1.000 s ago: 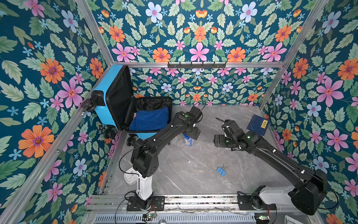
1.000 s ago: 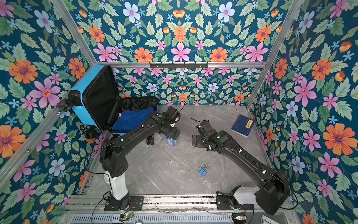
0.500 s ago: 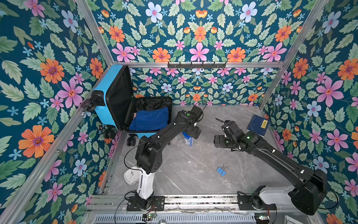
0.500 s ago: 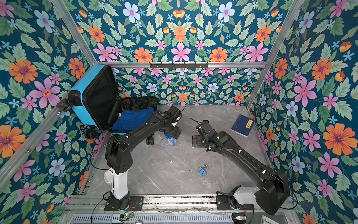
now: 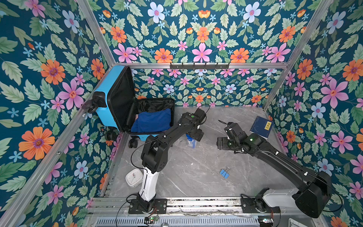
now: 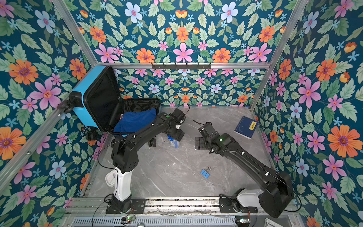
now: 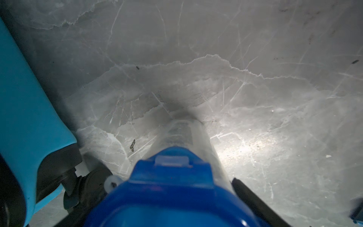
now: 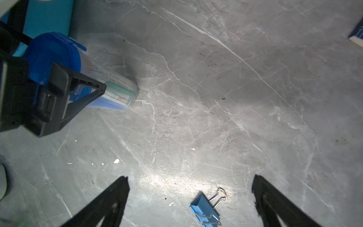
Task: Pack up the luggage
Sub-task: 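Lift the container into the suitcase with the left gripper while the right withdraws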
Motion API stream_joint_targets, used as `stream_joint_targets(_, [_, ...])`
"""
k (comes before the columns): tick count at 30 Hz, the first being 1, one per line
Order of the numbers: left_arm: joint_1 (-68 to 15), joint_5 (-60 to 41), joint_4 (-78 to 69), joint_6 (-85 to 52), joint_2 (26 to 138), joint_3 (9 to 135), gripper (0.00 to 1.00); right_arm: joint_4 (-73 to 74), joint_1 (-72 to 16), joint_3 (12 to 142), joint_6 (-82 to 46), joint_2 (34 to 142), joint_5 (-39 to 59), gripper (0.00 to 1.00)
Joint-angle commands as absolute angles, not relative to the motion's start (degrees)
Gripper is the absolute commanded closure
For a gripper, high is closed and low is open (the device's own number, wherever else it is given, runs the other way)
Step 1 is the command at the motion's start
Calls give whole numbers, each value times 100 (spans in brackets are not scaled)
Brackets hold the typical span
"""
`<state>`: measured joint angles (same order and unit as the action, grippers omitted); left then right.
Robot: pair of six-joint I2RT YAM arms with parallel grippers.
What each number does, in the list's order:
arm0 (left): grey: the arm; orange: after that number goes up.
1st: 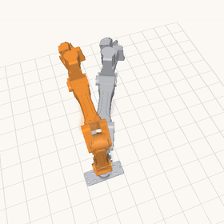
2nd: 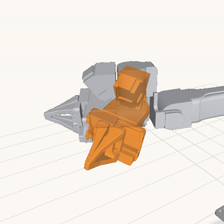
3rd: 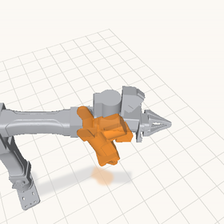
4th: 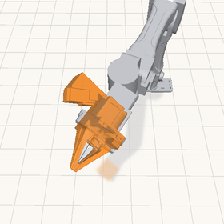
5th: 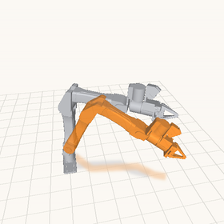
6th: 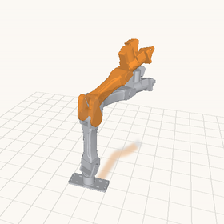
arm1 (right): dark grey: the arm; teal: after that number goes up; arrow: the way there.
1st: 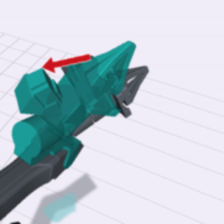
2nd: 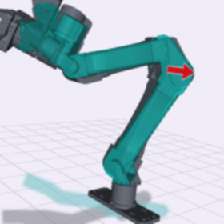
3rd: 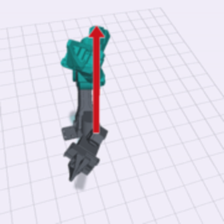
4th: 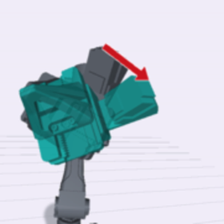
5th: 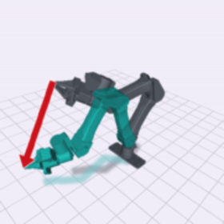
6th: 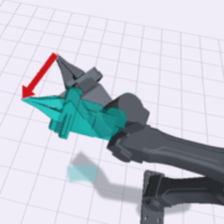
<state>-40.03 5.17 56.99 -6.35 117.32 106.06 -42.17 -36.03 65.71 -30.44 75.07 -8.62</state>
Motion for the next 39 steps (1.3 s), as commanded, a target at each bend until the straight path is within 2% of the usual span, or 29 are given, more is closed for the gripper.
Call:
stream_joint_targets(1, [-3999, 438, 5719, -760, 11749, 10634, 12, -4157, -3604, 6565, -3093, 7523, -923, 1])
stream_joint_targets(6, [-3999, 515, 5706, -820, 11621, 10614, 24, -4139, -3606, 6557, -3093, 7523, -913, 1])
stream_joint_targets(11, [-3755, 302, 5529, -868, 11201, 10568, 31, -4055, -3604, 6557, -3132, 7515, -786, 1])
stream_joint_targets(15, [-3083, -348, 5053, -931, 10646, 10237, 33, -3803, -3658, 6583, -3266, 7493, -378, 1])
stream_joint_targets(20, [-1696, -1394, 4313, -1041, 10127, 9947, 33, -2818, -4100, 6727, -3546, 7743, 484, 1])
stream_joint_targets(24, [-710, -2255, 4057, -1052, 10357, 10286, 35, -1858, -4454, 7103, -3865, 8415, 1283, 1])
stream_joint_targets(31, [574, -3845, 2665, -2026, 10987, 10433, 39, -1698, -4710, 8100, -4067, 9447, 1744, 3])
stream_joint_targets(39, [1147, -4672, 1232, -3326, 12121, 10953, 39, -1872, -4710, 8190, -4040, 9764, 1692, 3])
